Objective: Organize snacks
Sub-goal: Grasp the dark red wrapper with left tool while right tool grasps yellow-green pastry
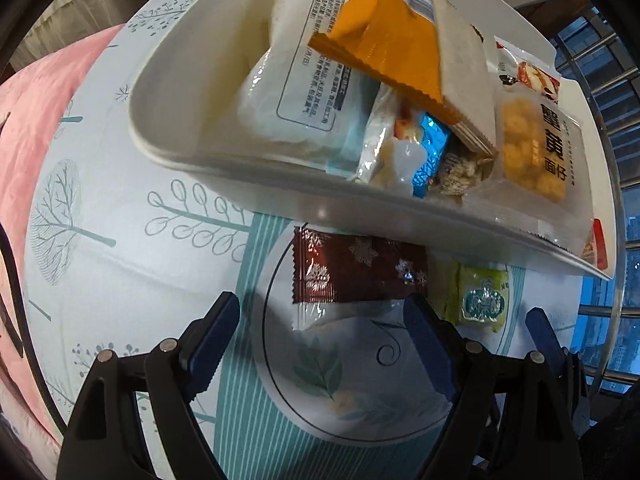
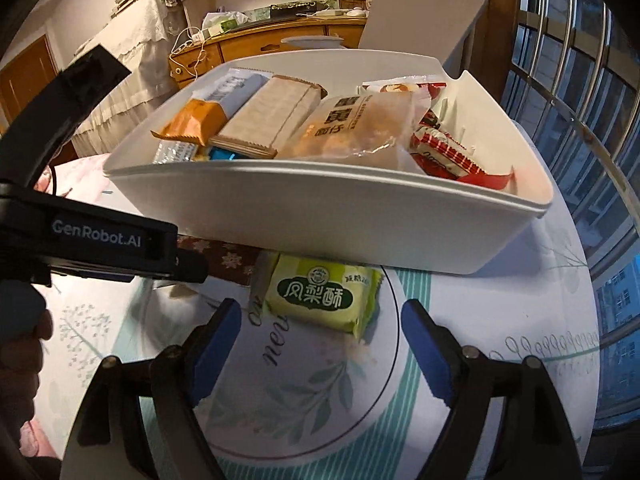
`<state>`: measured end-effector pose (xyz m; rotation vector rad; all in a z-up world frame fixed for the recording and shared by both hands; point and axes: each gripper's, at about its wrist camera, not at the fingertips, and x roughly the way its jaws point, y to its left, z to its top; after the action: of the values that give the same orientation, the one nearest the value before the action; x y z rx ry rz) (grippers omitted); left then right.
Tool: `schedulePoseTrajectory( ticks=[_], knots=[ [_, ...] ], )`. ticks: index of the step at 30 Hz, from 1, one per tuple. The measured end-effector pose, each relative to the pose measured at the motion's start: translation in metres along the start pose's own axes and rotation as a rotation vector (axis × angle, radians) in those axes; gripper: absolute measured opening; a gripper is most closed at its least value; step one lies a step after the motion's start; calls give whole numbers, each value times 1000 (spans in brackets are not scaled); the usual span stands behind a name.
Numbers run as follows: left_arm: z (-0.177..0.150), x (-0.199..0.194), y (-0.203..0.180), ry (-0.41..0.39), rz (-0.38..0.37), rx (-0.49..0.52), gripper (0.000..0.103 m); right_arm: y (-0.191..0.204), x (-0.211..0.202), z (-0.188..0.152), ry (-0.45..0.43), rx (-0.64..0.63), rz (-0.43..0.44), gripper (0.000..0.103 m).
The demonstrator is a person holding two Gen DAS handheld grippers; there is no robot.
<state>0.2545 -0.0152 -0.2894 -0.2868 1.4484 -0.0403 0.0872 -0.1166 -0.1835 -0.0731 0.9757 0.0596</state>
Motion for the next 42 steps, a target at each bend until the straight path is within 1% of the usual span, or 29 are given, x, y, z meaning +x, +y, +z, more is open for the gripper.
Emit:
schedulePoseTrajectory(
  ticks=[4, 7, 12, 14, 17, 19, 21, 24, 26, 27, 28, 30, 31, 32, 36, 41, 42],
  knots=[
    [7, 7, -4, 5, 2, 4, 83, 0, 7, 1, -3, -5, -9, 83],
    [11, 13, -7, 11, 19, 8, 83, 2, 10, 2, -15, -22, -13, 83],
    [18, 18, -12, 2, 33, 19, 79, 6, 17, 3, -18, -53, -18, 83],
    [21, 18, -17, -1, 38, 23, 74, 6, 18, 3, -21, -52, -27, 82],
    [22, 18, -26, 0, 58, 53, 71, 5, 22, 2, -11, -48, -33, 81],
    [22, 20, -31, -2, 69, 61, 70, 6, 24, 3, -3, -61, -36, 80],
    [23, 21, -34, -7, 69, 63, 67, 7, 27, 2, 3, -75, -33, 70],
    [24, 21, -38, -12, 74, 66, 63, 7, 29, 0, 12, -80, -34, 66],
    [21, 18, -44, -18, 79, 70, 53, 7, 28, 0, 13, -81, -31, 66],
    [17, 14, -47, -22, 78, 69, 52, 7, 28, 0, 14, -84, -29, 65],
    [16, 15, -46, -24, 77, 65, 48, 7, 28, 0, 16, -85, -27, 64],
    [17, 12, -49, -25, 69, 56, 44, 6, 28, 1, 20, -89, -24, 62],
    [17, 12, -49, -26, 64, 55, 36, 6, 27, 1, 24, -92, -19, 61],
    [17, 11, -50, -26, 48, 56, 33, 6, 27, 2, 26, -94, -15, 60],
    [18, 9, -47, -28, 36, 41, 30, 5, 24, 4, 36, -98, 4, 56],
    [13, 4, -45, -26, 49, 25, 26, 0, 19, 3, 64, -90, 37, 55],
    [6, 3, -41, -24, 51, 21, 26, 0, 18, 2, 70, -90, 43, 55]
  ],
)
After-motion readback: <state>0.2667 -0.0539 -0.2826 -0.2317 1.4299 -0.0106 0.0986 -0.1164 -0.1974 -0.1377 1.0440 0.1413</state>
